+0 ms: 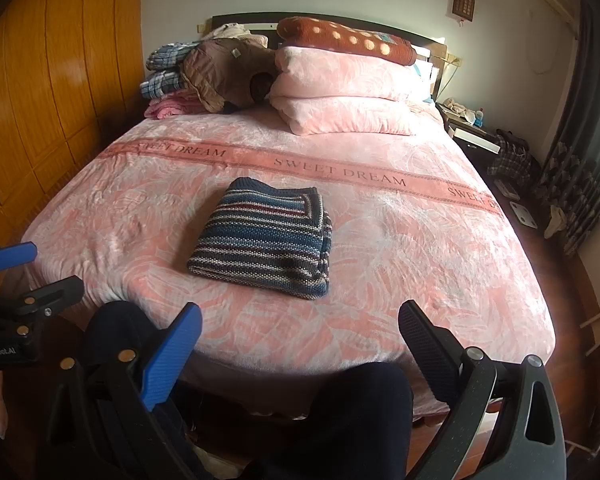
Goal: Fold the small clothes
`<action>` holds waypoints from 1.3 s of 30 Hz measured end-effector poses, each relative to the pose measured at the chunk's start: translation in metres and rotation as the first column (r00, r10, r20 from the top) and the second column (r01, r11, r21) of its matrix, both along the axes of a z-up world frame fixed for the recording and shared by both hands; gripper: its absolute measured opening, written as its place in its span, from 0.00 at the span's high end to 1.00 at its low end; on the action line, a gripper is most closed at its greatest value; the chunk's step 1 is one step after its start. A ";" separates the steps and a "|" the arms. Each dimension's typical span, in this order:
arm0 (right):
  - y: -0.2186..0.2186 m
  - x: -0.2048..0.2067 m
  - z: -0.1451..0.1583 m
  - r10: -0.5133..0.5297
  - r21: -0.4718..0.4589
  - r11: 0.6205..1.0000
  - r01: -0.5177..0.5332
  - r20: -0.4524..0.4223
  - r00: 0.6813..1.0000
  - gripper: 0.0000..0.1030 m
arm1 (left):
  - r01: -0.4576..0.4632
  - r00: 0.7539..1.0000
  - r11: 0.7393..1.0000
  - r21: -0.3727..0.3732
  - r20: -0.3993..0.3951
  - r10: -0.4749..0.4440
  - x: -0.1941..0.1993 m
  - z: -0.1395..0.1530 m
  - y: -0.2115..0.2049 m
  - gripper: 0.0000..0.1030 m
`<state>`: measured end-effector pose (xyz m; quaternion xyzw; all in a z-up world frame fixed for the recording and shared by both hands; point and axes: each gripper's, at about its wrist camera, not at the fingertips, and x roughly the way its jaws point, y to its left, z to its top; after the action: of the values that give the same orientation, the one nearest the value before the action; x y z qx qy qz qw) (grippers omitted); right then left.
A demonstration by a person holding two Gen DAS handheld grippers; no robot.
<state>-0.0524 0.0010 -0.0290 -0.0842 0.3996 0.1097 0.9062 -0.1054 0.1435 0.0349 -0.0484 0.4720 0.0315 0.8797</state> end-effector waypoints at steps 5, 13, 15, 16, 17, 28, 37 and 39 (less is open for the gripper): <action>-0.001 0.001 0.000 0.000 0.002 1.000 0.000 -0.001 1.000 0.04 | 0.000 1.000 1.000 0.003 0.002 0.000 0.000 0.000 0.000 0.03; -0.002 0.001 -0.001 0.000 0.002 1.000 0.000 -0.001 1.000 0.04 | -0.001 1.000 1.000 0.000 0.000 0.001 0.000 0.000 -0.001 0.03; -0.002 0.001 -0.001 0.000 0.002 1.000 0.000 -0.001 1.000 0.04 | 0.000 1.000 1.000 0.003 -0.001 0.000 0.000 0.000 -0.001 0.03; -0.002 0.001 -0.001 0.000 0.002 1.000 0.000 -0.002 1.000 0.04 | 0.000 1.000 1.000 0.002 0.000 0.000 0.000 0.000 -0.001 0.03; -0.002 0.001 -0.001 -0.001 0.001 1.000 0.001 -0.001 1.000 0.04 | -0.001 1.000 1.000 0.001 0.000 0.001 0.000 0.001 -0.002 0.03; -0.003 0.000 -0.003 0.000 0.004 1.000 0.000 -0.002 1.000 0.04 | 0.000 1.000 1.000 0.003 -0.001 0.000 0.000 -0.001 -0.001 0.03; 0.001 0.001 -0.006 0.004 0.006 1.000 -0.004 -0.009 1.000 0.04 | 0.003 1.000 1.000 0.002 0.000 -0.003 0.000 -0.001 0.000 0.03; 0.003 0.001 -0.006 0.006 0.007 1.000 -0.006 -0.011 1.000 0.04 | 0.005 1.000 1.000 0.004 0.002 -0.005 0.001 -0.002 0.000 0.03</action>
<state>-0.0515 0.0038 -0.0348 -0.0817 0.4038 0.1142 0.9040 -0.1046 0.1435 0.0334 -0.0456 0.4713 0.0302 0.8803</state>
